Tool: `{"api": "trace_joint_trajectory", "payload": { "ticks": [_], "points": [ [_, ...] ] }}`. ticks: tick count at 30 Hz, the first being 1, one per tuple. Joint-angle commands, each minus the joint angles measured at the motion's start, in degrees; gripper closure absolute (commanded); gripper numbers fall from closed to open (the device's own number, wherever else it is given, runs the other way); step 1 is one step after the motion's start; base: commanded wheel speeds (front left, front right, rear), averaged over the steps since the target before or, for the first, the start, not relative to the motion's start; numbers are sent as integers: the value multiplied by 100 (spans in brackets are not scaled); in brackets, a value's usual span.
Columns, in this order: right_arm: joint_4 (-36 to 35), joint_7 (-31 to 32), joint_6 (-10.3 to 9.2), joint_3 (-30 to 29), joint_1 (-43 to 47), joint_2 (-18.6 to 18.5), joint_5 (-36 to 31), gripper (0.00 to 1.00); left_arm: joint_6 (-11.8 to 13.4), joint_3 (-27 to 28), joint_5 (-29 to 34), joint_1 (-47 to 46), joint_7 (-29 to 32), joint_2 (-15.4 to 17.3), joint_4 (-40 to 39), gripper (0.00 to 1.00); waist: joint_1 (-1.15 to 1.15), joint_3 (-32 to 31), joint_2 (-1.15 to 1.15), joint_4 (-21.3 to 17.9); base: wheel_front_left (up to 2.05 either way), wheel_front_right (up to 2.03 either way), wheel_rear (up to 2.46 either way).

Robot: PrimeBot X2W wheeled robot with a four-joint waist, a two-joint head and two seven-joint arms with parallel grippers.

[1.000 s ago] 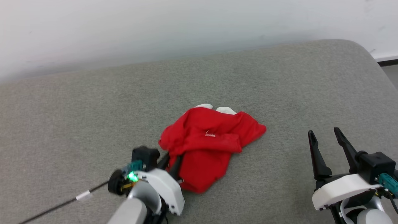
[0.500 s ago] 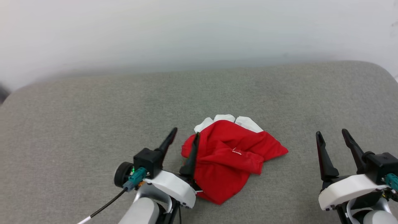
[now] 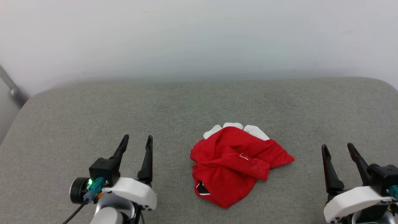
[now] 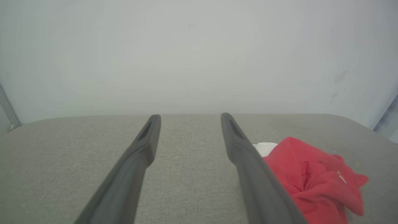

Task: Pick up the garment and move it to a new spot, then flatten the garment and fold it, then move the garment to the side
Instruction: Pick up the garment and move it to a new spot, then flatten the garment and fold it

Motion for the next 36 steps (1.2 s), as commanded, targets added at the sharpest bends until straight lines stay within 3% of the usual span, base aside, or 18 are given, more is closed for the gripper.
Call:
{"api": "trace_joint_trajectory", "payload": {
  "ticks": [1, 8, 23, 28, 36],
  "points": [
    [-30, 6, -4, 1, 89, 15, 29, 0, 25, 16, 31, 88, 18, 48, -35, 0, 0, -35, 0, -15, 0, 0, 0],
    [-78, 73, -4, 138, 203, 15, -30, 0, 94, -74, 92, 431, 170, 218, -159, 0, 0, -139, 0, -31, 0, 0, 0],
    [-32, 51, -4, 206, 69, 15, -10, 0, 153, -193, 110, 337, 231, 246, -276, 0, 0, -88, 0, 50, 0, 0, 0],
    [-34, 38, -4, 115, 51, 15, 1, 0, -79, -518, 171, -163, 405, 53, -281, 0, 0, -5, 0, 127, 0, 0, 0],
    [-5, 67, -4, 219, -8, 14, -14, 0, -880, -1374, 147, -1255, 1438, -309, 224, 0, 0, 140, 0, -26, 0, 0, 0]
  ]
}}
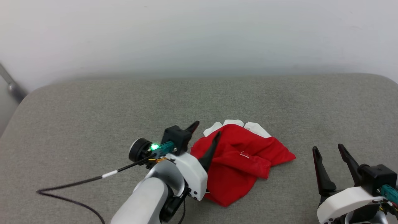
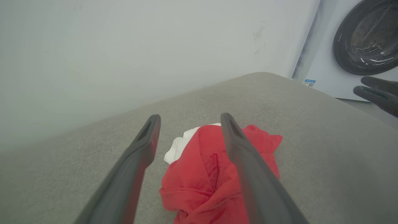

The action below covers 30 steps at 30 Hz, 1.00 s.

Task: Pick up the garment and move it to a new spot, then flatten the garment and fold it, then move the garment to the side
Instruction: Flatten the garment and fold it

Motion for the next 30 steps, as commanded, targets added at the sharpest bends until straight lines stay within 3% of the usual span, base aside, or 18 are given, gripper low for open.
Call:
{"api": "trace_joint_trajectory", "payload": {
  "ticks": [1, 7, 14, 15, 17, 24, 30],
  "points": [
    [4, 7, -4, -3, -61, 16, 6, 0, -103, -142, -25, -175, 238, -36, 107, 0, 0, 65, 0, -79, 0, 0, 0],
    [10, -19, -4, 43, -135, 17, 46, 0, -385, -713, -275, -702, 1539, -7, 674, 0, 0, 316, 0, -338, 0, 0, 0],
    [116, -103, -4, 39, -225, 16, 132, 0, -446, -1228, -748, -1010, 2697, 224, 1134, 0, 0, 546, 0, -584, 0, 0, 0],
    [133, -109, -4, 26, -220, 16, 140, 0, -449, -1263, -820, -1048, 2745, 250, 1132, 43, 0, 558, 0, -599, 0, 0, 0],
    [162, -128, -4, 10, -237, 16, 158, 0, -452, -1363, -913, -1092, 2778, 316, 1091, 100, 0, 582, 0, -615, 0, 0, 0],
    [205, -150, -4, -107, -246, 16, 160, 0, -437, -1351, -870, -1263, 2179, 596, 653, 100, 0, 535, 0, -442, 0, 0, 0],
    [183, -99, -4, -188, -142, 16, 129, 0, -213, -1224, -824, -766, 1932, 1050, -225, 100, 0, 313, 0, -176, 0, 0, 0]
  ]
}}
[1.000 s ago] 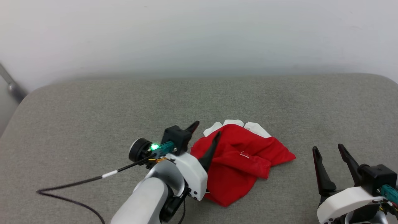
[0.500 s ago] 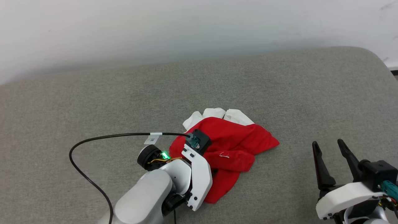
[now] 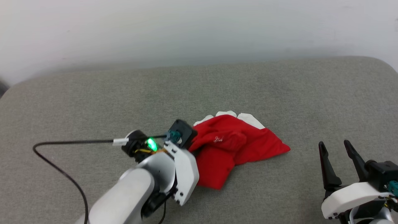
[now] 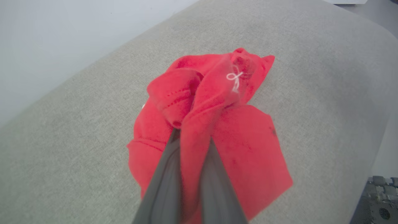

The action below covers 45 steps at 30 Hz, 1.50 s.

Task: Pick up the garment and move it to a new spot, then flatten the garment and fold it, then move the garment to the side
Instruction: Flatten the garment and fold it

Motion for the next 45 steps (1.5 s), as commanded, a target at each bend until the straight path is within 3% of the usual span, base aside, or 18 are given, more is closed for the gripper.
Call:
{"api": "trace_joint_trajectory", "payload": {
  "ticks": [1, 8, 17, 19, 25, 29, 33, 39, 45],
  "points": [
    [-22, 17, -4, -31, 77, 15, 5, 0, 78, -36, -7, 379, 16, 170, -258, 100, 0, -150, 0, 136, 0, 0, 0],
    [-64, 89, -4, -76, 265, 16, 31, 0, 368, -427, -376, 1872, 501, 535, -1020, 100, 0, -443, 0, 344, 0, 0, 0],
    [-122, 139, -4, -29, 342, 16, 62, 0, 443, -742, -780, 2757, 493, 264, -570, 100, 0, -590, 0, 370, 0, 0, 0],
    [-138, 141, -4, -55, 375, 16, 66, 0, 444, -736, -780, 2798, 301, 136, -428, 0, 0, -618, 0, 391, 0, 0, 0],
    [-232, 186, -4, -143, 449, 16, 61, 0, 479, -478, -620, 2563, -738, -193, -545, 0, 0, -682, 0, 487, 0, 0, 0],
    [-281, 217, -4, -122, 429, 16, 23, 0, 416, -382, -417, 2303, -1134, -212, -775, 0, 0, -700, 0, 502, 0, 0, 0],
    [-326, 223, -4, -99, 350, 15, 8, 0, 581, -120, -281, 1985, -1370, -160, -986, 0, 0, -685, 0, 450, 0, 0, 0],
    [-389, 228, -4, -74, 245, 16, -10, 0, 937, 402, -165, 1445, -1416, 21, -720, 0, 0, -562, 0, 292, 0, 0, 0],
    [-430, 231, -4, -19, 104, 16, -66, 0, 643, 457, -316, 930, -987, 201, 34, 0, 0, -253, 0, 97, 0, 0, 0]
  ]
}}
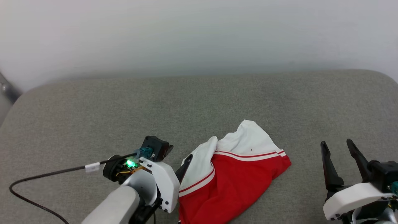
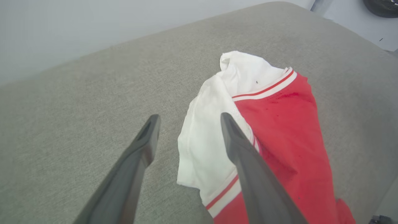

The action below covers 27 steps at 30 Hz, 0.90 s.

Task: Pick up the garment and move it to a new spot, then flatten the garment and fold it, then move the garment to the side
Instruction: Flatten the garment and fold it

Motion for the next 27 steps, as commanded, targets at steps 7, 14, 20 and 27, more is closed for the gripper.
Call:
{"api": "trace_joint_trajectory", "payload": {
  "ticks": [7, 14, 20, 27],
  "points": [
    [3, -42, -4, 61, -274, 15, 30, 0, -471, -250, -118, -636, 857, 166, 854, 0, 0, 625, 0, -254, 0, 0, 0],
    [86, -119, -4, 84, -438, 15, 77, 0, -791, -793, -287, -980, 1946, 264, 1333, 0, 0, 939, 0, -356, 0, 0, 0],
    [192, -172, -4, 78, -501, 15, 98, 0, -870, -1296, -587, -963, 2651, 321, 1349, 100, 0, 1008, 0, -382, 0, 0, 0],
    [284, -192, -4, -7, -432, 15, 74, 0, -563, -966, -478, -1200, 1925, 430, 1101, 100, 0, 838, 0, -258, 0, 0, 0]
  ]
}}
